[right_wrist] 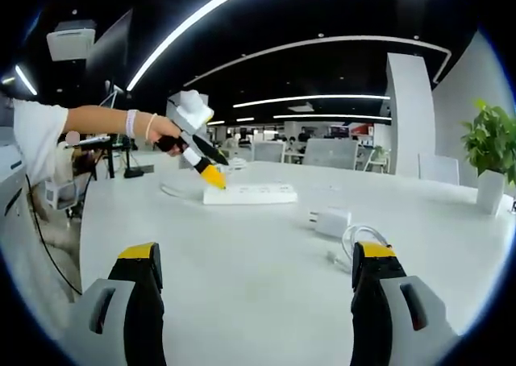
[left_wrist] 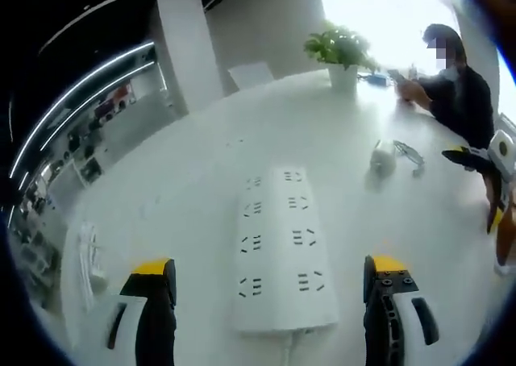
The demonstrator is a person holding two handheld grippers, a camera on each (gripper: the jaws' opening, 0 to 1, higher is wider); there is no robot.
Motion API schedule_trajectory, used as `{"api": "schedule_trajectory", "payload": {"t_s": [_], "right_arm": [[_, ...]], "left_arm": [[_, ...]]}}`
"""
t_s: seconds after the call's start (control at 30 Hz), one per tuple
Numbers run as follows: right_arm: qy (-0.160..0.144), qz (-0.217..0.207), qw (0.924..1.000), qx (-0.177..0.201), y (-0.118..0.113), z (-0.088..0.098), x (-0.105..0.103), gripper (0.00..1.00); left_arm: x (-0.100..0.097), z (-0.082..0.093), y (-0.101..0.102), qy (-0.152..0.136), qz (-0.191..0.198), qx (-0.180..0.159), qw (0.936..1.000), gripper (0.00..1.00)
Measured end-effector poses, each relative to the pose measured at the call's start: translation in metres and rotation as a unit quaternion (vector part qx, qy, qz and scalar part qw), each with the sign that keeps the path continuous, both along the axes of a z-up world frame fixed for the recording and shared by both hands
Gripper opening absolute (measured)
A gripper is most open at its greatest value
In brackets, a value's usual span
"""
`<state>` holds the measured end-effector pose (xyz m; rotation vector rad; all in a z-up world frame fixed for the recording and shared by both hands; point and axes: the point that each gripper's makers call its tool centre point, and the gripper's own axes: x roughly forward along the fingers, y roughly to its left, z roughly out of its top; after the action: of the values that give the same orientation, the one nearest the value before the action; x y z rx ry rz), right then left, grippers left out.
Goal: Straighten the power strip on the desk, plug the charger into it
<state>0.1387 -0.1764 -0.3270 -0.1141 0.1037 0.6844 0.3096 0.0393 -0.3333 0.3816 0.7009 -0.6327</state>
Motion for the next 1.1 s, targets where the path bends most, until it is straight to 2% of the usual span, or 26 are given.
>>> {"api": "schedule_trajectory", "payload": {"t_s": [0.1,0.27,0.57,0.9,1.1], "right_arm": [[0.000,0.002,1.0000,-0.001,0.000,0.000,-0.001,0.97],[0.001,0.000,1.0000,-0.002,-0.002,0.000,-0.002,0.97],[0.005,-0.003,1.0000,-0.002,-0.005,-0.003,-0.003,0.97],[0.008,-0.006,0.9999,0.000,-0.008,-0.005,-0.003,0.97],[0.011,-0.005,0.9999,0.000,-0.008,-0.007,-0.003,0.97]], "left_arm": [[0.001,-0.001,-0.003,0.008,0.000,0.002,1.0000,0.98],[-0.001,-0.004,-0.011,0.041,-0.007,0.009,0.9991,0.94],[0.004,-0.009,-0.008,0.067,-0.006,0.037,0.9971,0.94],[0.004,-0.015,-0.005,0.100,-0.008,0.049,0.9937,0.95],[0.005,-0.021,-0.004,0.109,-0.007,0.060,0.9922,0.96]]}}
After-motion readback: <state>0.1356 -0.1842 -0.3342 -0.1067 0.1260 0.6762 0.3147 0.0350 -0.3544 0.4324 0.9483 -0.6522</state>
